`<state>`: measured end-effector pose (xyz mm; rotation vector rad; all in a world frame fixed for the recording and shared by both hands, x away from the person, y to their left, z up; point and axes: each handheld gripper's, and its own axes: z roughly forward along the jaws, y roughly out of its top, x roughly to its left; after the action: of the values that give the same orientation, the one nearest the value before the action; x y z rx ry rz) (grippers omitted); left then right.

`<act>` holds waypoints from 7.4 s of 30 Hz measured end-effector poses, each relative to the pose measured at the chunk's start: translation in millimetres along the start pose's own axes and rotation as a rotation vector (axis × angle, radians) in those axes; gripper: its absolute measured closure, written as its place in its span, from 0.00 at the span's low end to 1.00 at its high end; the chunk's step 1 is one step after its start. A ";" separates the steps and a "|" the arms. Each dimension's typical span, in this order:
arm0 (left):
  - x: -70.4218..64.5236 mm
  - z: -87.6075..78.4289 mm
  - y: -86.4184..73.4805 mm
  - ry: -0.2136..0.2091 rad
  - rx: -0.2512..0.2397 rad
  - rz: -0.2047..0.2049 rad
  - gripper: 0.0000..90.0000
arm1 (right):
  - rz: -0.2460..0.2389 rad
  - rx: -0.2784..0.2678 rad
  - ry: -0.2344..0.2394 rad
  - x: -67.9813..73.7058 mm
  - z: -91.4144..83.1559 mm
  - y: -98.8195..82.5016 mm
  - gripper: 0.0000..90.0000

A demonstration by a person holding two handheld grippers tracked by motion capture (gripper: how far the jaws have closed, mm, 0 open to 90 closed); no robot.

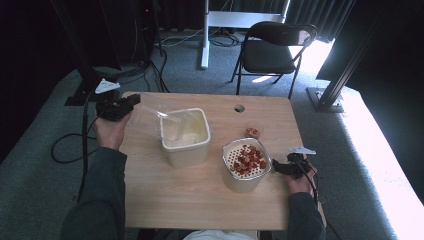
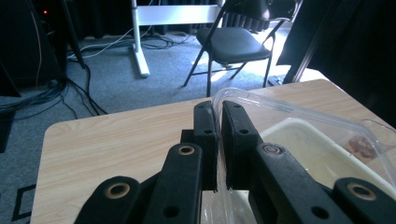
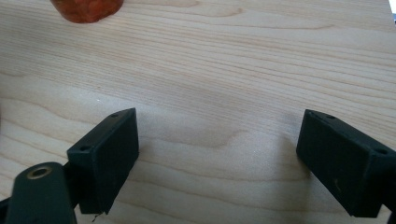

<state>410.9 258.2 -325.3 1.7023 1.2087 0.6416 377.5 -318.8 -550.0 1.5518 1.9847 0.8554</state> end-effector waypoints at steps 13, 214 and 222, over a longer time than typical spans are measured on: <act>-0.8 -2.2 -4.4 -0.023 -0.005 0.021 0.74 | -0.001 0.000 0.000 0.0 0.0 0.0 0.14; -58.7 44.0 -216.1 -0.138 0.240 0.239 0.57 | -0.156 -0.415 0.185 33.7 -130.3 87.1 0.44; -60.4 44.7 -216.2 -0.139 0.243 0.246 0.57 | -0.277 -0.386 0.112 50.2 -138.3 84.1 0.44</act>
<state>329.2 205.8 -532.5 2.0864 1.0197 0.5267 325.1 -281.7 -393.2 1.0077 1.9096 1.1447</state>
